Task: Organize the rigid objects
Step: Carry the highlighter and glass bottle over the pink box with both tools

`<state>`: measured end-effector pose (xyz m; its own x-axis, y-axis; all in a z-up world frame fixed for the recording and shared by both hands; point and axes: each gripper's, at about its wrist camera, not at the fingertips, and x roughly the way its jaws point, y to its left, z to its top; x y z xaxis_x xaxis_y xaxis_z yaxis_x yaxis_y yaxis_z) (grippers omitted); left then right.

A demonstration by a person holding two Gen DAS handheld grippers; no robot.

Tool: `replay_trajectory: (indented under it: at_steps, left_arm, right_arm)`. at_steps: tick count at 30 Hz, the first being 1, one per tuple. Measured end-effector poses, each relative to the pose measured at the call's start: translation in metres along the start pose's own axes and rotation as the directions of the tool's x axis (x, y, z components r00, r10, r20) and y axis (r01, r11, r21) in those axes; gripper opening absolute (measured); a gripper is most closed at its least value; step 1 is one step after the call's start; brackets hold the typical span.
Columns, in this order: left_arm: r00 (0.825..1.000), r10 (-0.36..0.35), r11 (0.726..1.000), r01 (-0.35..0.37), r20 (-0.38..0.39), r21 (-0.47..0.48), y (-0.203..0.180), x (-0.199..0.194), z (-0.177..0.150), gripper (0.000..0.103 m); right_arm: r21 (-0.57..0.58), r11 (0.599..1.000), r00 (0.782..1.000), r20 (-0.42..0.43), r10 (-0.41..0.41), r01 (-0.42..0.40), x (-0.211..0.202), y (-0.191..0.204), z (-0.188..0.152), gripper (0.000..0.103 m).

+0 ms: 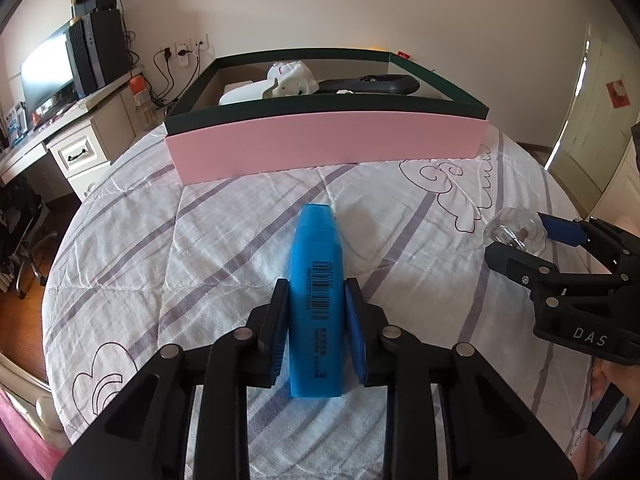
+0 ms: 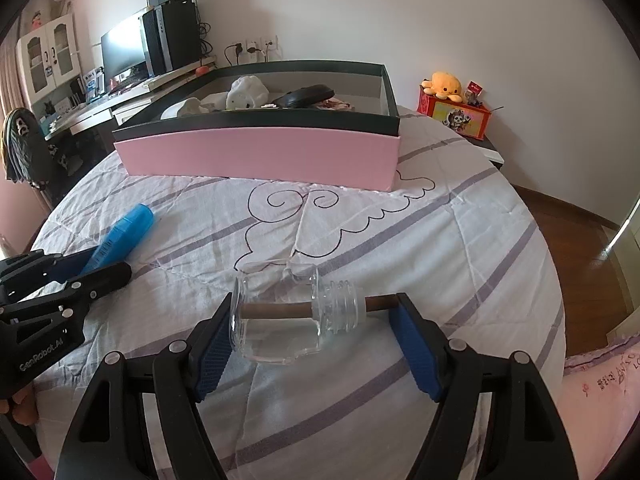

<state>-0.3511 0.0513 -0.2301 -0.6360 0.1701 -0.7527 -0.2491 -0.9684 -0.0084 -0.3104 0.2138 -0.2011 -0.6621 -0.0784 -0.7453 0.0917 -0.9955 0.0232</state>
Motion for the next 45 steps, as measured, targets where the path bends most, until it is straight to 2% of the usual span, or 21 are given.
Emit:
replay_trajectory:
  at_steps: [6,11,17,20,24,31,38,45]
  left_arm:
    - [1.0,0.001,1.0,-0.001,0.019,0.011,-0.002,-0.004,0.0,0.026]
    - [0.999,-0.015,1.0,0.014,0.052,0.016,-0.003,-0.021,-0.001,0.026]
    - [0.991,-0.015,1.0,0.014,0.13,0.006,0.006,-0.056,0.002,0.026]
    - [0.984,0.017,1.0,-0.02,0.179,0.017,0.008,-0.078,0.004,0.026]
    - [0.962,0.046,0.999,-0.048,0.268,0.001,0.013,-0.112,0.005,0.026]
    - [0.92,0.059,0.998,-0.067,0.387,0.005,0.015,-0.17,0.006,0.026]
    - [0.88,0.089,0.996,-0.093,0.466,-0.014,0.021,-0.211,0.004,0.027]
    - [0.849,0.121,0.992,-0.118,0.515,-0.038,0.028,-0.241,0.002,0.027]
  right_arm:
    - [-0.022,1.0,0.999,0.038,0.0,0.001,-0.008,0.004,-0.004,0.075]
    - [0.024,0.999,0.998,0.057,0.02,-0.022,-0.014,-0.004,-0.005,0.075]
    - [0.049,0.997,0.993,0.101,0.062,-0.067,-0.035,0.005,-0.01,0.076]
    - [0.035,0.996,0.986,0.144,0.081,-0.087,-0.052,0.015,-0.008,0.076]
    - [0.015,0.996,0.973,0.214,0.082,-0.087,-0.078,0.025,-0.001,0.076]
    - [-0.058,0.996,0.929,0.36,0.09,-0.074,-0.143,0.048,0.016,0.076]
    - [-0.127,0.991,0.891,0.443,0.097,-0.045,-0.189,0.07,0.024,0.076]
    - [-0.163,0.986,0.864,0.495,0.091,-0.01,-0.215,0.086,0.025,0.076]
